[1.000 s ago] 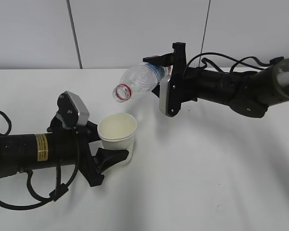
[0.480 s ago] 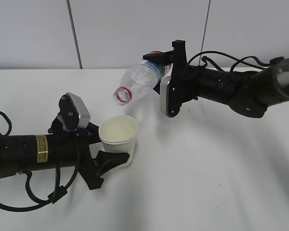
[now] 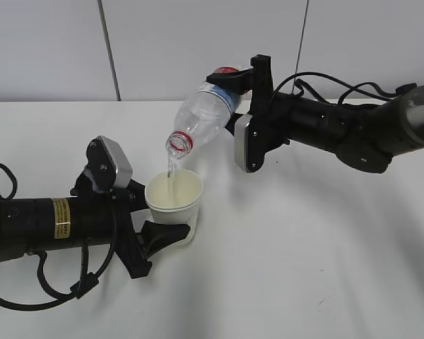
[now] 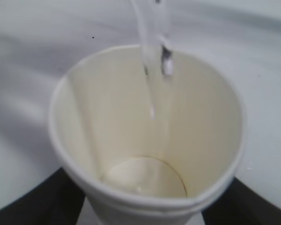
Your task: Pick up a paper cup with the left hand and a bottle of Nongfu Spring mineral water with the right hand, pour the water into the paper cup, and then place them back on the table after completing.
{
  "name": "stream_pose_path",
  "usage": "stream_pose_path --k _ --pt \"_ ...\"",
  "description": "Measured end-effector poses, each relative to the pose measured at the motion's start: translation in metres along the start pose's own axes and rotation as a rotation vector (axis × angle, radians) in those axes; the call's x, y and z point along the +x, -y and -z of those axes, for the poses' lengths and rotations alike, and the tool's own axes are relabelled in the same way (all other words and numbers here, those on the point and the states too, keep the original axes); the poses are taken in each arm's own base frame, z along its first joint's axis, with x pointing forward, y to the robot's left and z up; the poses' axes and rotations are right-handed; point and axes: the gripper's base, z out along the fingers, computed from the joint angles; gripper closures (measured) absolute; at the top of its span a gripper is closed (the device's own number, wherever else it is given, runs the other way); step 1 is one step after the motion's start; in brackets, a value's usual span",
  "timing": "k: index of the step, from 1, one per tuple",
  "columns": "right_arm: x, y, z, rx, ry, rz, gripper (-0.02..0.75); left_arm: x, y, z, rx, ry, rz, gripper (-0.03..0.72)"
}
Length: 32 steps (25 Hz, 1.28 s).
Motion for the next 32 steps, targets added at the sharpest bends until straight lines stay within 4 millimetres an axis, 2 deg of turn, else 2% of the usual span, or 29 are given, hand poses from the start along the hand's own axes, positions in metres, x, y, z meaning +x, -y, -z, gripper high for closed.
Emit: stream_pose_path --k 32 --pt "0.002 0.0045 -0.0001 0.046 -0.021 0.03 0.243 -0.002 0.0006 0.0 0.006 0.022 0.0 0.238"
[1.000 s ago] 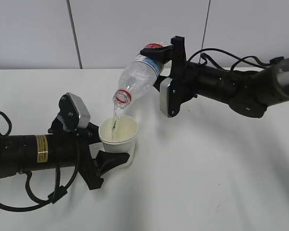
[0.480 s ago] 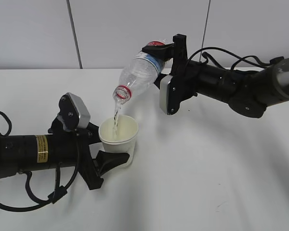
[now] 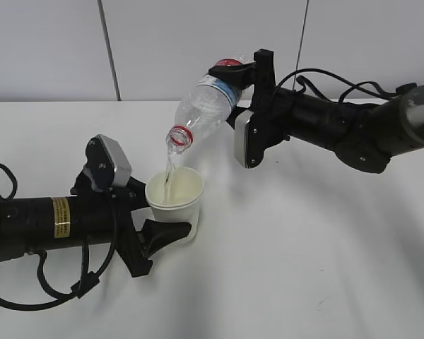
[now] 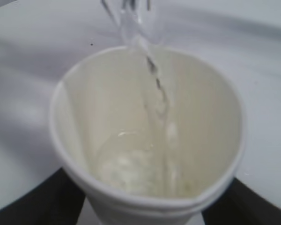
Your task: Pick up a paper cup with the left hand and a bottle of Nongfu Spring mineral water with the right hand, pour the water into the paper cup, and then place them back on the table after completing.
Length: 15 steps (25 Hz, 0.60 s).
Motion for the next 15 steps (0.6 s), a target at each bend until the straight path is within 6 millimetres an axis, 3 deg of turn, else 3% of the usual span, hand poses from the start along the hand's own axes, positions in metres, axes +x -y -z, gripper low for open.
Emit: stream_pose_path --k 15 --pt "0.0008 0.0007 0.0 0.008 -0.009 -0.006 0.243 -0.0047 0.0014 0.0001 0.016 0.051 -0.001 0.238"
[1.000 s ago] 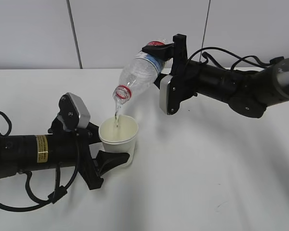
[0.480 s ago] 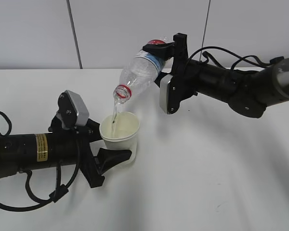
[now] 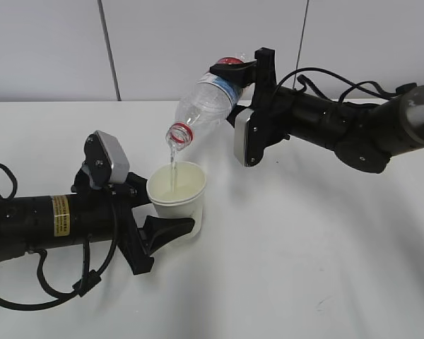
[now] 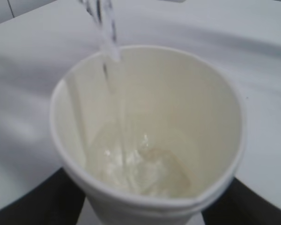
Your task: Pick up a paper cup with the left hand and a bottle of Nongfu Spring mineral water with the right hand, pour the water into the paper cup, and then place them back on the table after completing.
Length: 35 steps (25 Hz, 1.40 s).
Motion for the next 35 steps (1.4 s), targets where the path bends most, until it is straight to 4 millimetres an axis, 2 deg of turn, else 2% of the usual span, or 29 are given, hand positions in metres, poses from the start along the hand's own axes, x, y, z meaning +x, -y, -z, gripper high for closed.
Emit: stream_pose_path --k 35 --pt "0.0002 0.0017 -0.0003 0.014 0.0 0.086 0.244 0.0003 0.0001 -0.0001 0.001 -0.001 0.0 0.238"
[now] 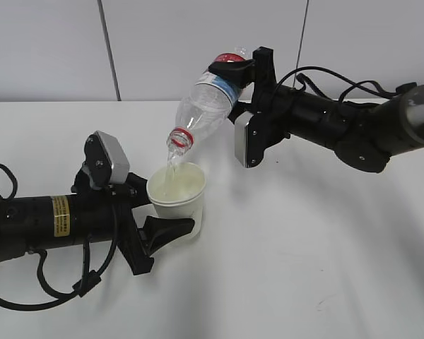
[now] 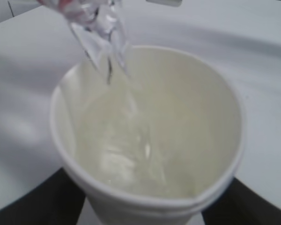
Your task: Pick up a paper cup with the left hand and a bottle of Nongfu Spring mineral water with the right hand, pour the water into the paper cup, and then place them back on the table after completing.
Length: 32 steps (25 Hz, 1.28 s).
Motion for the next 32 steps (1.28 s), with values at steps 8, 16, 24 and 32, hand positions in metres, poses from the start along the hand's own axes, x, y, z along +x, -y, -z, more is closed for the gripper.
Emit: stream_pose_path --k 8,16,24,32 --pt "0.0 0.0 0.0 0.0 0.0 -0.009 0.244 -0.001 -0.002 0.0 -0.025 0.007 0.016 0.238" --pt "-0.007 -0.015 0.01 -0.042 -0.009 -0.36 0.244 -0.001 -0.005 0.0 -0.055 0.015 0.034 0.238" --pt "0.007 -0.016 0.015 0.099 -0.175 -1.169 0.244 -0.003 -0.014 0.001 -0.155 0.037 0.035 0.238" --pt "0.01 -0.025 0.02 0.12 -0.256 -1.494 0.244 -0.004 -0.034 0.007 -0.385 0.077 0.146 0.238"
